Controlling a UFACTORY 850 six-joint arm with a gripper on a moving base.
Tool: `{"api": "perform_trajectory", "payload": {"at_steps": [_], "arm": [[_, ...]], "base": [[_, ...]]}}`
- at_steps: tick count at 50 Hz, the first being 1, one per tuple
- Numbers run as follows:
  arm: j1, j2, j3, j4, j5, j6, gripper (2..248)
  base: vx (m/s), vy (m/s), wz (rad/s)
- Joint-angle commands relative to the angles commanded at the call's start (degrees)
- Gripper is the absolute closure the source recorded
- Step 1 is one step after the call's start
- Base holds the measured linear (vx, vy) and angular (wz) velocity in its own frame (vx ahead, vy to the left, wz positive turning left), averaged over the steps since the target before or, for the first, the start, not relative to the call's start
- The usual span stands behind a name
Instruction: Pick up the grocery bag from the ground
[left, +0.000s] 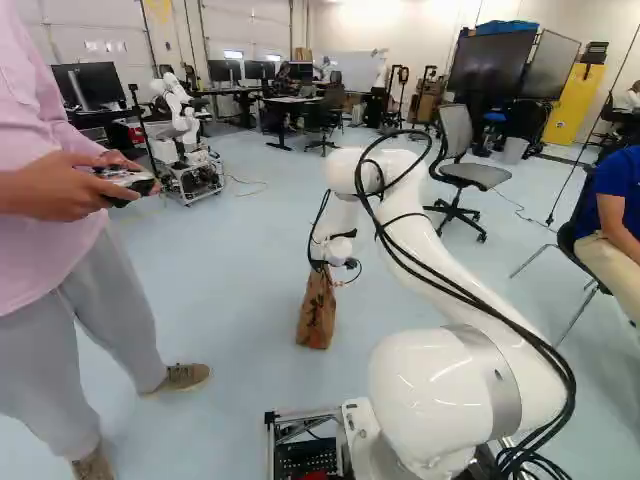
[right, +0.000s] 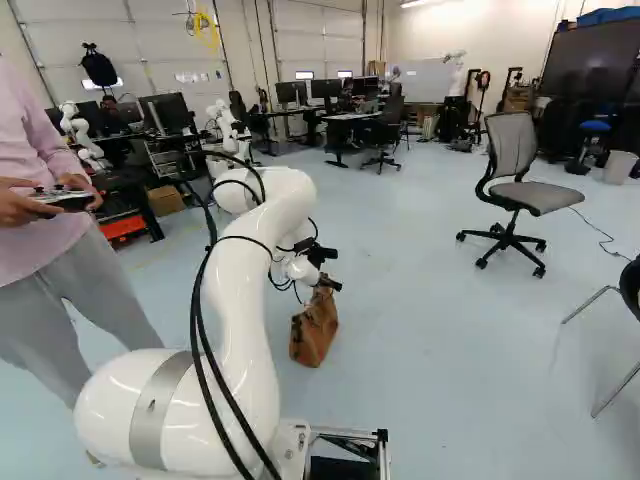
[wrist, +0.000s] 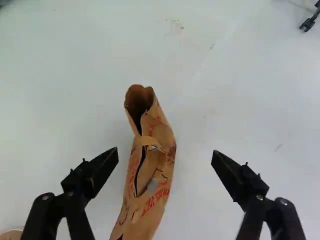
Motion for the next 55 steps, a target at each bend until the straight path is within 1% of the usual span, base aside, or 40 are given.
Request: {"api": "perform_trajectory", "payload": {"at_steps": [16,26,50,55], "arm": [[0.0,-6.0,-5.0,0.0,0.0,0.0,3],[0.5,-9.9,-8.4,0.0,0.0,0.0,3],[0.9,-19.5,-17.6,0.0,0.0,0.0,3],[0.9,-20.3,-18.4,0.0,0.0,0.0,3]], "base": [[0.0,0.0,0.0],[0.0,0.0,0.0],[0.0,0.0,0.0],[0.0,0.0,0.0]]}}
